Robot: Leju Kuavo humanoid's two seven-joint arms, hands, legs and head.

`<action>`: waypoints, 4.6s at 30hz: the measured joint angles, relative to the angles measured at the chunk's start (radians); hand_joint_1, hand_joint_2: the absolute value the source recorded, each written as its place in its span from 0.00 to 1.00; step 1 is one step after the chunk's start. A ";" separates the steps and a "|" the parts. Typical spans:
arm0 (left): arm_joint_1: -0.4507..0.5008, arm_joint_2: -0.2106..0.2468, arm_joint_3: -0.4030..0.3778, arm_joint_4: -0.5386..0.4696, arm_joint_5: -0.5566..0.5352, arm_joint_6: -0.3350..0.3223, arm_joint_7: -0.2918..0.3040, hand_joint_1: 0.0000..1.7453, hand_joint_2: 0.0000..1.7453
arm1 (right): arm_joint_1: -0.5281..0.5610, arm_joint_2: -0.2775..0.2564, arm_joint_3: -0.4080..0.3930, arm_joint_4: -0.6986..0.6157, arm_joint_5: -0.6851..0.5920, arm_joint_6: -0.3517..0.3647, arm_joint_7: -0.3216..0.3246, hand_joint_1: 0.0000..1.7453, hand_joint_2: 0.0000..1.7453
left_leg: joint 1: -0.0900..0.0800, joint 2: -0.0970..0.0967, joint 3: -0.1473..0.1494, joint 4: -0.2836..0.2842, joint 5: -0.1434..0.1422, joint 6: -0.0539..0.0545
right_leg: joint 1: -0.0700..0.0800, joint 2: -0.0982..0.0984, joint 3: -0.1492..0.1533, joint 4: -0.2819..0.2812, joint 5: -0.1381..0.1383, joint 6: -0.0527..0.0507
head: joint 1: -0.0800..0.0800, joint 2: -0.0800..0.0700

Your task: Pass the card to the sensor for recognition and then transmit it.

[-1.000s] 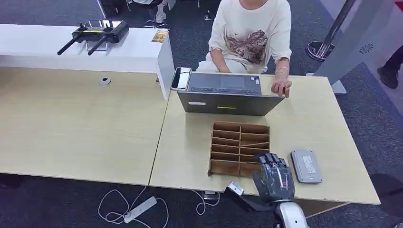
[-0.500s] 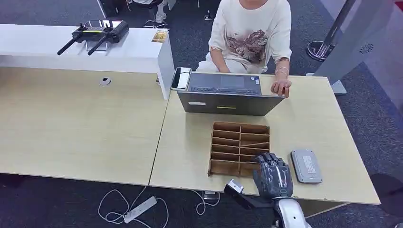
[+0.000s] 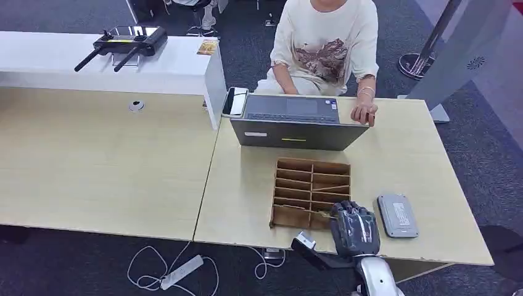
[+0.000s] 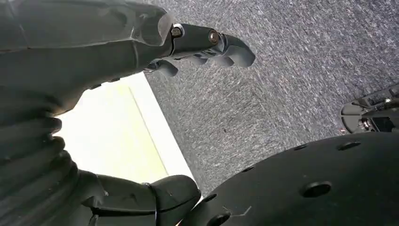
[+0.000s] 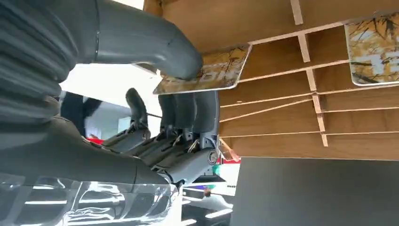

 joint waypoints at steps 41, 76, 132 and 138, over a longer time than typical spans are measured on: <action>0.000 0.002 0.035 0.000 0.015 -0.001 -0.010 0.00 1.00 | 0.044 -0.006 -0.002 -0.164 -0.310 -0.013 -0.225 0.96 1.00 | 0.000 0.000 0.000 0.000 0.000 0.000 | 0.000 0.000 0.000 0.000 0.000 0.000 | 0.000 0.000; -0.004 0.006 0.050 0.000 0.010 -0.009 -0.015 0.00 1.00 | -0.447 -0.083 0.060 -0.071 -0.629 0.106 -0.370 1.00 1.00 | 0.000 0.001 0.000 0.000 0.004 -0.001 | 0.000 0.002 0.000 0.001 0.005 -0.001 | 0.000 0.000; -0.014 0.026 0.058 0.000 -0.004 -0.040 -0.011 0.00 1.00 | -1.265 0.071 0.076 0.993 -0.687 0.226 -0.155 0.98 1.00 | 0.000 0.001 0.000 0.001 0.006 -0.002 | 0.000 0.001 -0.001 0.002 0.007 -0.002 | 0.000 0.000; -0.014 0.029 0.058 0.000 0.000 -0.040 -0.011 0.00 1.00 | -1.270 0.071 0.074 1.016 -0.682 0.224 -0.148 0.92 1.00 | 0.000 0.001 0.000 0.001 0.007 -0.002 | 0.000 0.001 -0.001 0.002 0.007 -0.002 | 0.000 0.000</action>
